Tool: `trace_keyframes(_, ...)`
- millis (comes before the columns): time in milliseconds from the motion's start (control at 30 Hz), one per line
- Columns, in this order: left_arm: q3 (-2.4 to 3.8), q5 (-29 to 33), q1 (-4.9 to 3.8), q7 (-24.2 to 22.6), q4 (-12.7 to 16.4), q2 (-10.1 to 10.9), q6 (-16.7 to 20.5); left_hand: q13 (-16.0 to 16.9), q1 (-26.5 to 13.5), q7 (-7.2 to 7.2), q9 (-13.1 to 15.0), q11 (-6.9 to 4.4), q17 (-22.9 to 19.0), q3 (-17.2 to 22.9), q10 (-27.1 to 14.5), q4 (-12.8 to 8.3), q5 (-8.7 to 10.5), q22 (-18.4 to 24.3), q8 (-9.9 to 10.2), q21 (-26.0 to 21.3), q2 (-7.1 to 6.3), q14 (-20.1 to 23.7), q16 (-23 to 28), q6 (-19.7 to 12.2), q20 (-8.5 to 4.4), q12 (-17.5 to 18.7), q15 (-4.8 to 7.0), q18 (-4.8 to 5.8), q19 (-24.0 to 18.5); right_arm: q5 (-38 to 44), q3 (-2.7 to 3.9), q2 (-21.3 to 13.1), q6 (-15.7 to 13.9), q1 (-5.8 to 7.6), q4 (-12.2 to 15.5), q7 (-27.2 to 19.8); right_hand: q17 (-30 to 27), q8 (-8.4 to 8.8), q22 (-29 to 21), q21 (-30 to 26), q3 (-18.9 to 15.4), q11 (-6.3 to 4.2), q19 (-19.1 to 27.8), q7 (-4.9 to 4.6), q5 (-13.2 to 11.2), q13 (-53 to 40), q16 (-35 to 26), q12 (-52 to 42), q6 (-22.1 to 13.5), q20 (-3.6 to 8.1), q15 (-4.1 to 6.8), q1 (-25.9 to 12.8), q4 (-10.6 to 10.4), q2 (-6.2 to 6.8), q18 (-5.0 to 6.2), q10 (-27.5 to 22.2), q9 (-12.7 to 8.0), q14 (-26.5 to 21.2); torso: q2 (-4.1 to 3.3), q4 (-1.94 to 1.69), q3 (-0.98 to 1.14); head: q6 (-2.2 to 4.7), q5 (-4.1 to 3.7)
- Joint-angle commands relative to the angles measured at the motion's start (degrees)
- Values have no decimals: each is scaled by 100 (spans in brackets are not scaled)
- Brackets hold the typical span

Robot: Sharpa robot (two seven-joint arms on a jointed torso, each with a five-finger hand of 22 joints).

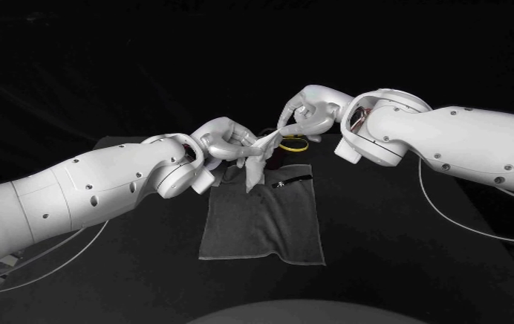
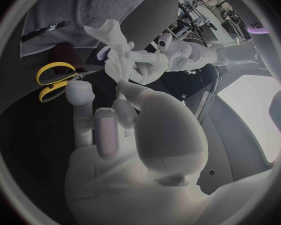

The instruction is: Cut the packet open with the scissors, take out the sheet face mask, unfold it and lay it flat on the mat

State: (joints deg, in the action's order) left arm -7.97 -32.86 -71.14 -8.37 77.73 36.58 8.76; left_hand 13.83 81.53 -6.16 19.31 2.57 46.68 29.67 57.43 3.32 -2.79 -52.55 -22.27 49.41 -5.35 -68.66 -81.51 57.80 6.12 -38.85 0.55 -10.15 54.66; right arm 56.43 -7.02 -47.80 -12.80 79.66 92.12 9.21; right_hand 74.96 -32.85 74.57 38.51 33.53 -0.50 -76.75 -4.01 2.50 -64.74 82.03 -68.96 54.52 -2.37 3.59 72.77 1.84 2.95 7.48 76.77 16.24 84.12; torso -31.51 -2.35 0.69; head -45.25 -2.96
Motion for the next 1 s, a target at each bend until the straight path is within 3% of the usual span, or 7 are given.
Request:
trace_keyframes(33,3,38,1,32,-1,4,-314,136,-141,-2,319,-8,76,80,-79,54,1,-5,-16,8,36,-68,-57,-101,-32,-212,2,-31,-1,-118,8,70,7,12,-69,-118,512,-190,-20,-73,43,19,25,-5,27,49,7,63,27,1,32,-51,8,-16,72,-11,258,315,1,1,0,1,-1)
trace_keyframes(433,5,574,0,105,-36,28,-1172,248,-214,-5,368,0,52,188,-239,75,0,-2,-15,-20,63,-42,-66,-160,-34,-365,0,-29,-20,-443,-32,529,-293,10,-539,-277,244,-171,-207,-665,114,56,231,-47,27,352,-246,398,-115,-20,-1,-129,30,6,148,-234,247,215,-5,2,1,3,-30)
trace_keyframes(633,5,1033,-1,130,-80,67,-1763,-67,-316,-54,451,131,-211,341,-288,128,-1,23,10,-102,87,110,17,-251,35,233,-114,-22,-81,-600,-69,760,-403,-3,-904,-326,-265,-103,-568,-1708,51,160,635,-155,26,1088,-766,1175,-359,-98,-98,-199,51,43,266,-830,221,-39,-3,-7,5,6,-35)
trace_keyframes(700,5,1267,-1,101,-81,88,-1919,-269,-338,-73,499,170,-392,416,-150,132,-2,34,27,-134,98,198,82,-287,64,619,-149,-24,-90,-687,-87,804,-373,-16,-993,-339,-982,29,-714,-1921,-9,266,818,-271,26,2046,-1546,2184,-528,-181,-194,-264,13,65,257,-1610,152,-443,-7,-8,2,10,-39)
trace_keyframes(833,6,1638,-1,30,-84,117,-2036,-545,-350,-90,568,202,-510,513,118,117,-4,36,58,-158,106,229,133,-339,84,1196,-169,-30,-91,-867,-108,779,-246,-43,-994,-370,-2574,367,-1109,-2395,-80,468,1125,-491,33,2695,-3465,3079,-797,-364,-384,-398,-118,209,248,-1985,-32,-1425,-5,-9,-1,6,-34)
trace_keyframes(900,6,1814,-1,1,-87,134,-2061,-668,-363,-98,603,211,-507,555,281,109,-1,30,75,-158,106,208,138,-360,90,1485,-179,-30,-80,-982,-119,723,-184,-61,-940,-397,-2769,622,-1387,-2651,-125,592,1194,-621,33,3290,-3814,3777,-953,-479,-497,-497,-265,295,258,-2087,-162,-1517,-1,-5,-3,3,-33)
trace_keyframes(1000,6,2053,-2,-47,-90,162,-2067,-806,-378,-111,641,225,-491,611,462,104,-4,26,104,-161,120,174,138,-392,95,1853,-186,-31,-67,-1198,-130,568,-124,-99,-782,-463,-2894,859,-1695,-2842,-289,692,1082,-698,30,4057,-3960,4528,-888,-577,-575,-537,-442,420,279,-2050,-278,-1442,-1,-7,-1,-2,-39)
